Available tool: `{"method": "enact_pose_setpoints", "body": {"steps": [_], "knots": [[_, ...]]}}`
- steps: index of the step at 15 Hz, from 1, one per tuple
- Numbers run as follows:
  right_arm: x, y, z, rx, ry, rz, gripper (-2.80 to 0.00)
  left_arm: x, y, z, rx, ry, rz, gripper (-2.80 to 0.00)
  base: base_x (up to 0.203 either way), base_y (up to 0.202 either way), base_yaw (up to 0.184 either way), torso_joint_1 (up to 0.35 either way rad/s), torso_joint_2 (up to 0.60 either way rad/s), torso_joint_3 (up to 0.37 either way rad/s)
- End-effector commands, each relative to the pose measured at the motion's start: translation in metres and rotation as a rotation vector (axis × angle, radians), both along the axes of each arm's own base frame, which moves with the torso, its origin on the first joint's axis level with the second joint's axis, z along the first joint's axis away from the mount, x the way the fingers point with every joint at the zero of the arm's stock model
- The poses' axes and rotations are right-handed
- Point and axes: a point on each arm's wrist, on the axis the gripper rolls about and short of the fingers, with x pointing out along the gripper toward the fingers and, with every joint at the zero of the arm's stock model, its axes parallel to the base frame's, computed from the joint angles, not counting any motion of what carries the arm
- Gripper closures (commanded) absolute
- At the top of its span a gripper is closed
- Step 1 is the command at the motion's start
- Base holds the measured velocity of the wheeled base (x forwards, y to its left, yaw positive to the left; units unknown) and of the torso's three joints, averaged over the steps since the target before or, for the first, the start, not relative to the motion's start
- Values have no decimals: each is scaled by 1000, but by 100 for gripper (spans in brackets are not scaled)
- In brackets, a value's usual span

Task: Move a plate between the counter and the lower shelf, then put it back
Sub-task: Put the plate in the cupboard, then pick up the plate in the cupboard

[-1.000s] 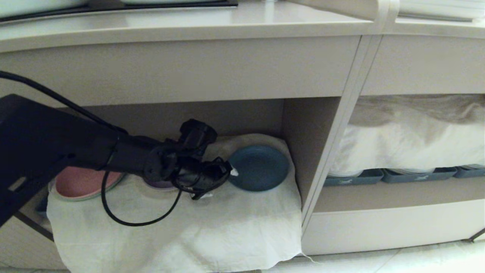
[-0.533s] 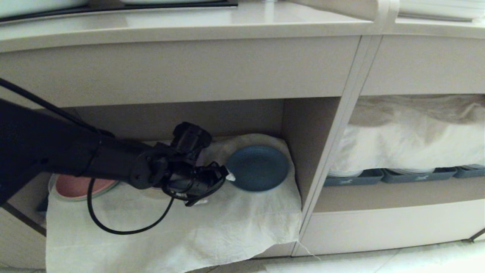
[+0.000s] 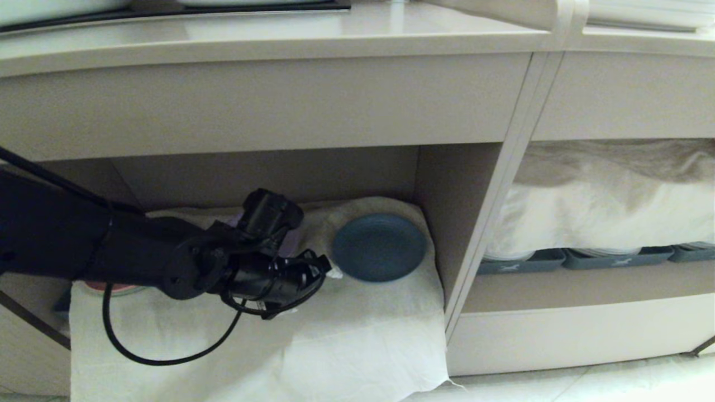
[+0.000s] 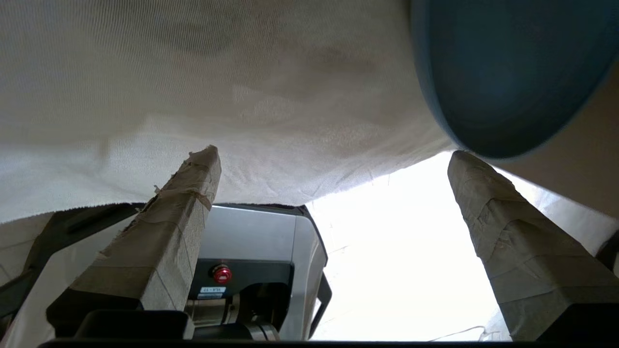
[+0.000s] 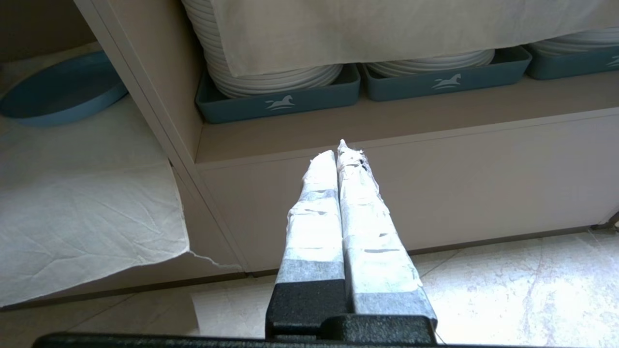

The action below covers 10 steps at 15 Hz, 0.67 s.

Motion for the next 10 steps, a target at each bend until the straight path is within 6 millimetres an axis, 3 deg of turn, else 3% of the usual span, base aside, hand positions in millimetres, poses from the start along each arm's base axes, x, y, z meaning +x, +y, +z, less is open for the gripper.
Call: {"method": "enact_pose_setpoints", "body": {"steps": [1, 3, 4, 10], "knots": [[0, 0, 0, 0, 0, 0, 0, -11, 5, 2, -27, -41, 0, -280, 0, 0, 0, 0, 0, 0], [0, 0, 0, 2, 0, 0, 0, -21, 11, -1, -36, -60, -2, -280, 0, 0, 0, 0, 0, 0], [0, 0, 0, 0, 0, 0, 0, -26, 14, -1, -35, -61, -3, 0, 0, 0, 0, 0, 0, 0], [0, 0, 0, 1, 0, 0, 0, -52, 26, -7, -5, -36, -3, 0, 0, 0, 0, 0, 0, 0]]}}
